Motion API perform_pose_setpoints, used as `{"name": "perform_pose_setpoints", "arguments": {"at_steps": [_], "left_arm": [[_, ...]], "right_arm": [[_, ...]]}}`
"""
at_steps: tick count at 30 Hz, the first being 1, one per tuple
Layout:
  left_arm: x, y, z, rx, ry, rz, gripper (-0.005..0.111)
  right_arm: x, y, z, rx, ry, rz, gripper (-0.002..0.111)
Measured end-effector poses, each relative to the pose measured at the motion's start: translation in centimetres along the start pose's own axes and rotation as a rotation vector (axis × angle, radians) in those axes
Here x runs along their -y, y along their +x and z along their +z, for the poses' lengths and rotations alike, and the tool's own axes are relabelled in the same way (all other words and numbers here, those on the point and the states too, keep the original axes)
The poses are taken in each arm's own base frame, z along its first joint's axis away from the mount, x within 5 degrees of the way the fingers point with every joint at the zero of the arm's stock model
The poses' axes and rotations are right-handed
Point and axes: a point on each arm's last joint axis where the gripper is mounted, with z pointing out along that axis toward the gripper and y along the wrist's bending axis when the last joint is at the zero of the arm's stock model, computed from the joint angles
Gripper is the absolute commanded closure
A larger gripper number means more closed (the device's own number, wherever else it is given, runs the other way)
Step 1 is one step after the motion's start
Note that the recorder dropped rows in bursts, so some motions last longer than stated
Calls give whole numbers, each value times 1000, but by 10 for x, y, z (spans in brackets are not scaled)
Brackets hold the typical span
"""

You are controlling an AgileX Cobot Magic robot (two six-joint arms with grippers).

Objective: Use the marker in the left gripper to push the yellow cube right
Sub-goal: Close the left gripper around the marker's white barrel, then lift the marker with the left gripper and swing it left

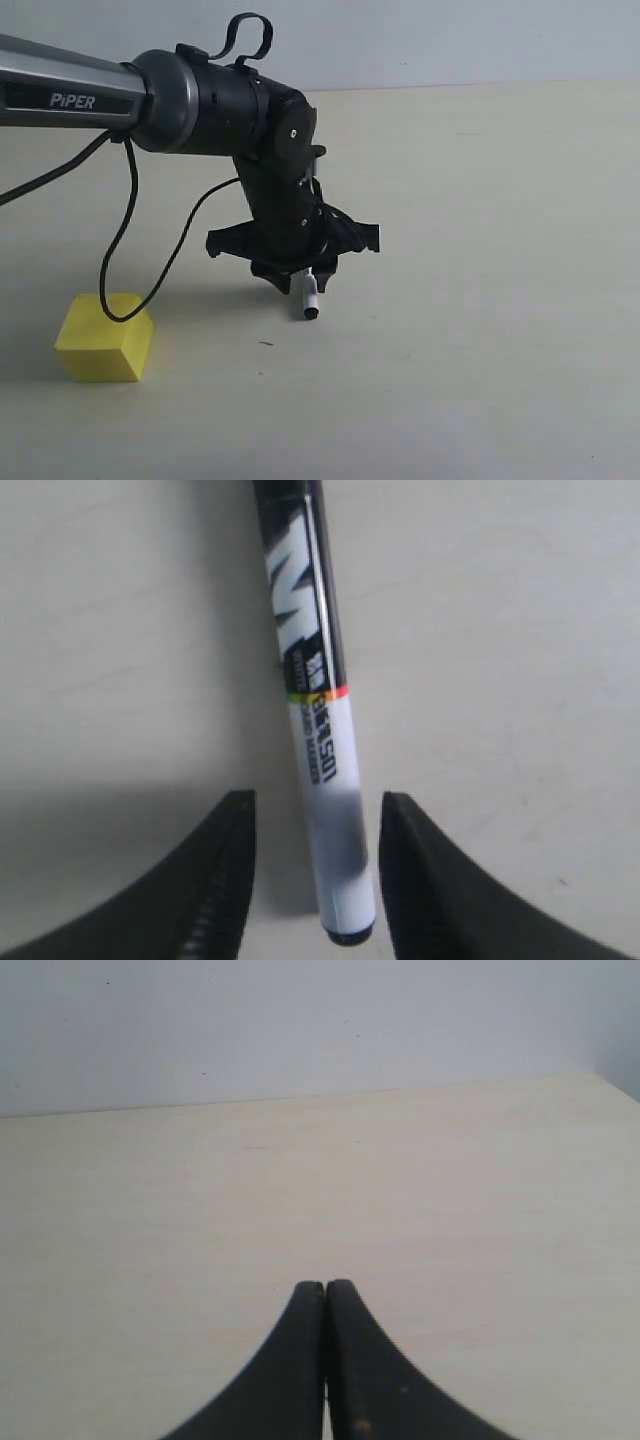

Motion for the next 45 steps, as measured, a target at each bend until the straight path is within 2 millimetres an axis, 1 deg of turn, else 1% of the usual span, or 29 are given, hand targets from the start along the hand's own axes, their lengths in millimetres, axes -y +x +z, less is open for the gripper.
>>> {"name": "perform_pose_setpoints", "arguments": {"at_steps": [11, 18, 35, 40, 44, 45], "left_arm": [[-3, -1, 1, 9, -33, 30, 67], [-3, -4, 1, 38, -29, 44, 67], [-2, -3, 1, 35, -26, 50, 67], [-2, -3, 1, 35, -26, 59, 72], [-2, -3, 1, 35, -26, 62, 79], [-2, -3, 1, 35, -26, 62, 78]], "right_arm": [[0, 0, 0, 0, 0, 0, 108], [0, 0, 0, 0, 0, 0, 108], [0, 0, 0, 0, 0, 0, 108], [0, 0, 0, 0, 0, 0, 108], [0, 0, 0, 0, 0, 0, 108], [0, 0, 0, 0, 0, 0, 108]]}}
